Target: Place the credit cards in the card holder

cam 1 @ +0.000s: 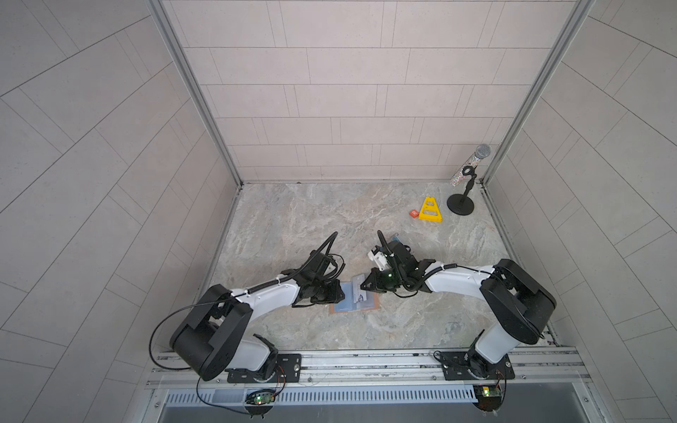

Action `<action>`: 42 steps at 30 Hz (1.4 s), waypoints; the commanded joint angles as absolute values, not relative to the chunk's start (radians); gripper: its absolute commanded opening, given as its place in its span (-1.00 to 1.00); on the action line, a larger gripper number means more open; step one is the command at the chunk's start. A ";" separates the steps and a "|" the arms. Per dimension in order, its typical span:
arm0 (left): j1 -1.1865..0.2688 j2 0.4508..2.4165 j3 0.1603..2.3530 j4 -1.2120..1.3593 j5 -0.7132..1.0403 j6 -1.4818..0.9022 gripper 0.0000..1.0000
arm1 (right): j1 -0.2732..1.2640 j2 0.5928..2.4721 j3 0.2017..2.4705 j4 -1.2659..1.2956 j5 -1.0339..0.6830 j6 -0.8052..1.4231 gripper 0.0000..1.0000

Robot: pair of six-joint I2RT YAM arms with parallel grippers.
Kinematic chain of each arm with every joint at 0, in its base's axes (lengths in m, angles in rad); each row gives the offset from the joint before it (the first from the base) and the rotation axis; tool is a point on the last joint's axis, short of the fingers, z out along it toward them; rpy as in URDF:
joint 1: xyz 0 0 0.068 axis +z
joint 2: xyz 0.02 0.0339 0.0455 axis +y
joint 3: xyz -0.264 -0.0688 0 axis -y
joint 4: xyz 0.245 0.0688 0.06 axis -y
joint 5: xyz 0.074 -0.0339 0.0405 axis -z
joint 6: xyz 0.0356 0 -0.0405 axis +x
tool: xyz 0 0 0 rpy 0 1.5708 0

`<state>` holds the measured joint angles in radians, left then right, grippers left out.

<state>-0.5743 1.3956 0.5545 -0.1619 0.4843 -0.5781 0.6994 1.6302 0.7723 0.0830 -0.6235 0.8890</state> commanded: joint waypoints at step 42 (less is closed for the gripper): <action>-0.578 1.391 0.531 -0.236 0.424 -0.557 -0.52 | 0.704 1.685 0.736 0.155 -0.693 0.953 -1.00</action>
